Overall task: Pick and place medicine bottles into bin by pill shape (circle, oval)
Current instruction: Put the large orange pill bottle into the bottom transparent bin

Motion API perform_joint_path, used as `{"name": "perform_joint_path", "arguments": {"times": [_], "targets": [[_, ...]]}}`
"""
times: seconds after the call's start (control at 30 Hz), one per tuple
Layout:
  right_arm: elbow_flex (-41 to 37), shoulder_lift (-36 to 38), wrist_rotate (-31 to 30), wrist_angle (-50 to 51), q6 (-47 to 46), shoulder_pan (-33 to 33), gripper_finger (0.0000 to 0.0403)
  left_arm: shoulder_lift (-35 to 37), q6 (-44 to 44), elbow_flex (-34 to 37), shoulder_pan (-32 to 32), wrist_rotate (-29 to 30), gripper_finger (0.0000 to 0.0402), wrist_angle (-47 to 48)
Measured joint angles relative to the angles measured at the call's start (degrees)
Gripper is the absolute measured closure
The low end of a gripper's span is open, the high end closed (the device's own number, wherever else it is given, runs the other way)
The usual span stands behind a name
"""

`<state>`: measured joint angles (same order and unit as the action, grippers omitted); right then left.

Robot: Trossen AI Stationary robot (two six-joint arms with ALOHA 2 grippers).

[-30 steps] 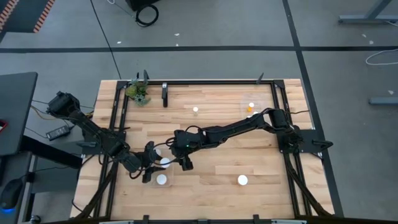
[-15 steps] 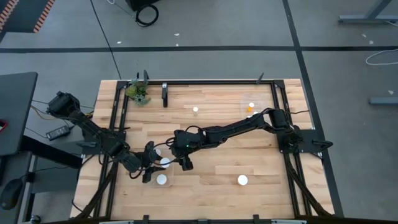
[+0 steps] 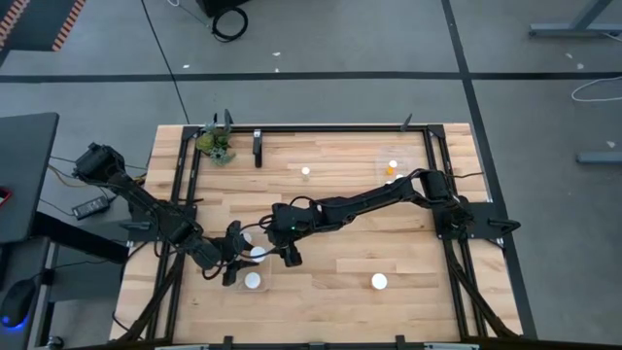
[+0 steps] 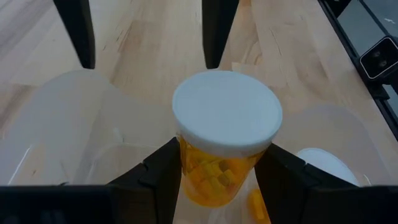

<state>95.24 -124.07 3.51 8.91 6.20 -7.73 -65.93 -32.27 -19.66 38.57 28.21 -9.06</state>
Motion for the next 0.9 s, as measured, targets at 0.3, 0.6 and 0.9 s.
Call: {"name": "perform_joint_path", "arguments": {"times": [0.3, 0.6, 0.9], "targets": [[0.00, 0.00, 3.85, -1.22, -1.61, -0.02, 0.0109, 0.00, 0.00, 0.00, 0.02, 0.93, 0.0216, 0.30], [0.00, 0.00, 0.82, -6.37, -1.71, -1.52, 0.0109, 0.00, 0.02, 0.00, 0.01, 3.14, 0.0216, 0.30], [-0.11, -2.48, -2.45, -10.52, -2.85, -2.32, 0.0109, -0.02, 0.39, 0.00, 0.02, 3.33, 0.0216, 0.11]]}}
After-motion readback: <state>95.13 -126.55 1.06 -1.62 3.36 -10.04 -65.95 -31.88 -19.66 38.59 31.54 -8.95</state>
